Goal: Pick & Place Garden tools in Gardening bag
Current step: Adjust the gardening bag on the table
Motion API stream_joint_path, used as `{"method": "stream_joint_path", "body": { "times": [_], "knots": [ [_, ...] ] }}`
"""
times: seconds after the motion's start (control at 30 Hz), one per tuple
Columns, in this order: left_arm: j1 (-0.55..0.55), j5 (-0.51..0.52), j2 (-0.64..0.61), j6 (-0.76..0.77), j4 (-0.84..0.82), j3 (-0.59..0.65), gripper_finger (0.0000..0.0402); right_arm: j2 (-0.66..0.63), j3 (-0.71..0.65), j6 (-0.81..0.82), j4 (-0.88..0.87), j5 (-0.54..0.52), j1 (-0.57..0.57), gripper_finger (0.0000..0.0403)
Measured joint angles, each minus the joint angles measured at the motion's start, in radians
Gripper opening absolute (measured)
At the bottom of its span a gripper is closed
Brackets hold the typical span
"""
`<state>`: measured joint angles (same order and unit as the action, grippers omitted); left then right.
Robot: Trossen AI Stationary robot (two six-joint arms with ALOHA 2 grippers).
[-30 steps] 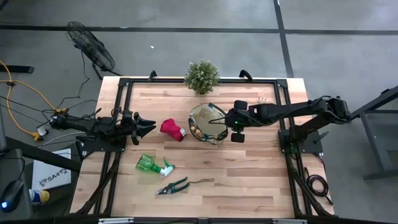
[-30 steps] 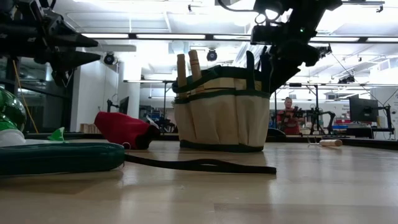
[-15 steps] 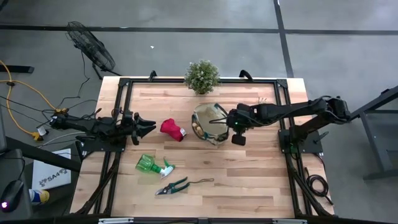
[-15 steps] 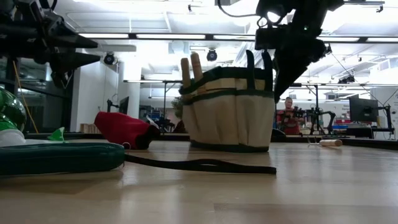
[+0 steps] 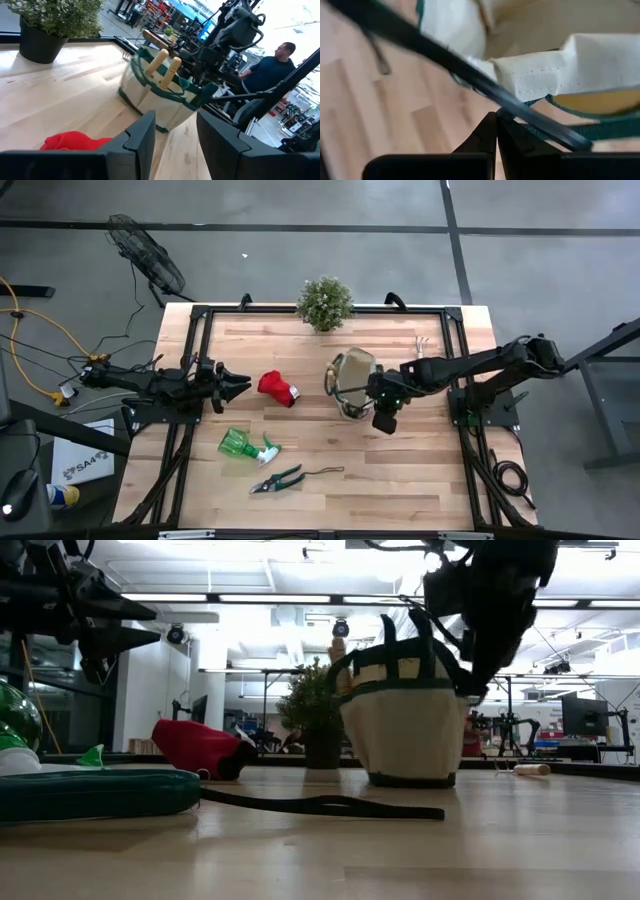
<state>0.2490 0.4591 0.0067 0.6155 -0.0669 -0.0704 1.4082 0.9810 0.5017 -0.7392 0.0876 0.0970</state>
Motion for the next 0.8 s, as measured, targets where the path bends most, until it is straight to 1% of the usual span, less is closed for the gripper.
{"method": "stream_joint_path", "body": {
  "times": [0.1,0.3,0.63,0.7,0.8],
  "knots": [
    [0.0,0.0,0.0,0.0,0.0,0.0,0.014,0.0,0.0,0.055,0.025,0.021,0.031,0.0003],
    [0.0,0.0,0.0,0.0,-0.001,0.0,0.014,0.0,0.0,0.12,0.056,0.019,0.073,0.0003],
    [0.0,-0.022,0.0,0.019,-0.003,0.0,0.014,0.0,0.0,0.168,0.062,0.02,0.081,0.0003],
    [0.0,-0.034,0.0,0.019,-0.003,0.0,0.014,0.0,0.0,0.168,0.062,0.041,0.08,0.0003],
    [0.0,-0.05,0.0,0.019,-0.004,0.0,0.014,0.0,0.0,0.169,0.062,0.106,0.073,0.0004]
  ]
}}
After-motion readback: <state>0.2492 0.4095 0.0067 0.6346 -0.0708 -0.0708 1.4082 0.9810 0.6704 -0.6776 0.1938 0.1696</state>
